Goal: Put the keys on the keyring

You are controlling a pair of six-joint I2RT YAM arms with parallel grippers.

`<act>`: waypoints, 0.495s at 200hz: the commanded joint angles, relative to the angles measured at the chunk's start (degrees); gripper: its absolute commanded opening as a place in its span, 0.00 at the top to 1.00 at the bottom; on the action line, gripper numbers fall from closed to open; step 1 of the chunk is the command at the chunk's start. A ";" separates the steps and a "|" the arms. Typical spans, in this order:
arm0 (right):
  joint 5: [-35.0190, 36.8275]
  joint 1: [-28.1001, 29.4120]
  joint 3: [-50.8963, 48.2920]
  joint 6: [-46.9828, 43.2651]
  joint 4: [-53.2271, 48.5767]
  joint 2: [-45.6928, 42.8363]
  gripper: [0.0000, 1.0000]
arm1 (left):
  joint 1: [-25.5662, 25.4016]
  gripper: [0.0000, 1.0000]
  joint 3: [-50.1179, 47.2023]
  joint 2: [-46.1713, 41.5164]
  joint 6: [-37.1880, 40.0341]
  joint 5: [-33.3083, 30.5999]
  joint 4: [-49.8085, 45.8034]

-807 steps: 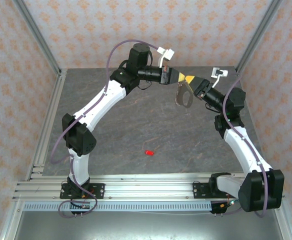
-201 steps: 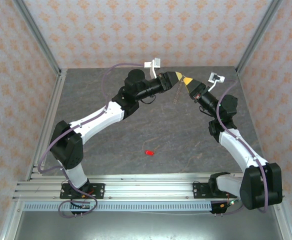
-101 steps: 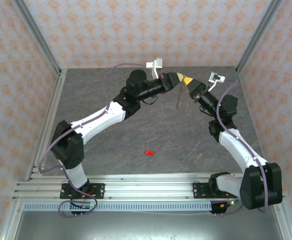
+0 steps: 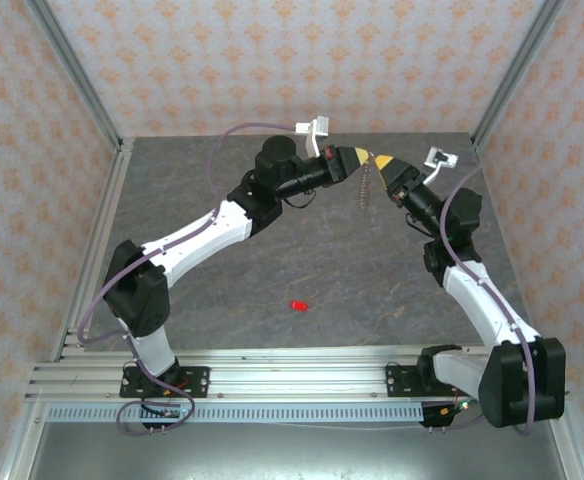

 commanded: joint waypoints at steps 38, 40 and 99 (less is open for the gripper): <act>-3.70 -3.21 4.01 -2.26 -1.92 -2.49 0.73 | 2.76 1.00 12.06 2.61 11.57 14.06 -11.87; -3.86 -3.21 4.04 -2.26 -1.83 -2.46 0.73 | 2.84 1.00 12.52 2.78 11.97 14.44 -12.59; -9.18 -3.14 5.74 -0.20 2.92 -1.26 0.70 | 3.83 1.00 20.41 6.50 16.75 21.16 -20.09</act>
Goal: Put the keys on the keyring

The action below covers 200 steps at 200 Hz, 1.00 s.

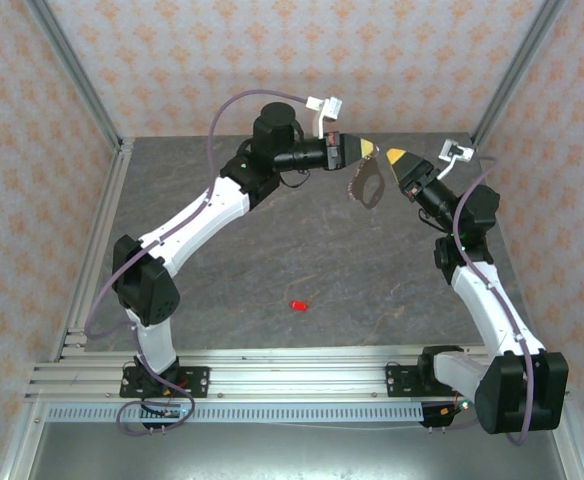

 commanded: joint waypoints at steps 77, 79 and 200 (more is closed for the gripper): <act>-5.09 0.64 1.45 0.28 4.79 0.86 0.71 | 0.63 1.00 9.18 3.07 5.34 7.79 -7.12; -5.09 0.67 1.39 0.28 4.75 0.87 0.71 | 0.59 1.00 9.38 3.07 5.43 7.82 -7.25; -4.73 1.91 2.04 0.63 5.64 1.20 0.83 | 0.61 1.00 12.14 5.81 6.45 8.97 -9.73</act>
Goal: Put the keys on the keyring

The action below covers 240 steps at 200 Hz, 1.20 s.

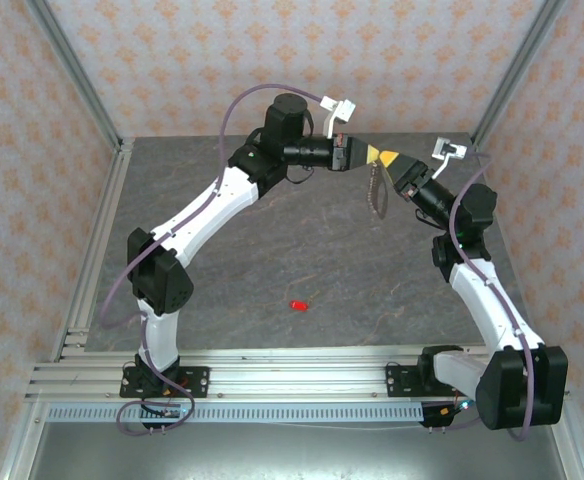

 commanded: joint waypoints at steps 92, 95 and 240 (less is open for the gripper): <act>0.46 0.85 -0.18 0.18 3.76 -0.27 1.00 | 0.44 0.70 -0.67 -2.05 -0.93 -6.08 1.36; 0.65 0.82 -0.25 0.19 3.85 -0.27 1.00 | 0.44 0.65 -1.55 -3.74 -1.39 -7.23 2.12; 7.20 3.84 -2.85 5.47 12.16 1.91 1.00 | -3.13 0.69 -28.21 -14.56 -19.73 -25.90 32.75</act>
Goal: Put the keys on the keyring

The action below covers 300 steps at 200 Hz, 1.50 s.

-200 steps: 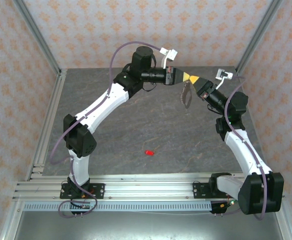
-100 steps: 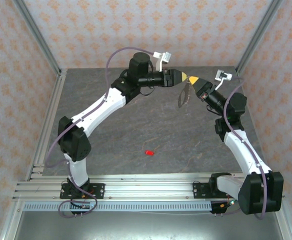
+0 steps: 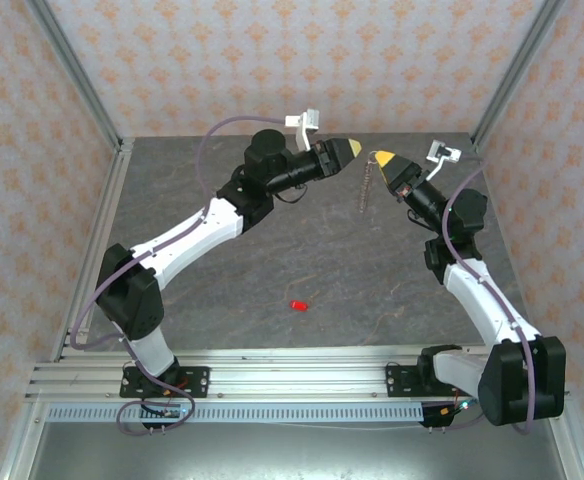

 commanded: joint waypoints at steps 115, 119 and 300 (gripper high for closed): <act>2.50 1.00 -0.62 1.16 5.58 0.59 1.00 | -2.76 0.71 -1.17 0.44 -2.51 -2.08 7.80; 2.53 1.02 -0.62 1.16 5.58 0.60 1.00 | -2.84 0.71 -1.24 0.53 -2.49 -2.03 7.83; 2.71 1.03 -1.15 0.83 5.24 0.66 1.00 | -4.06 0.81 -0.92 2.20 -2.23 -1.99 7.61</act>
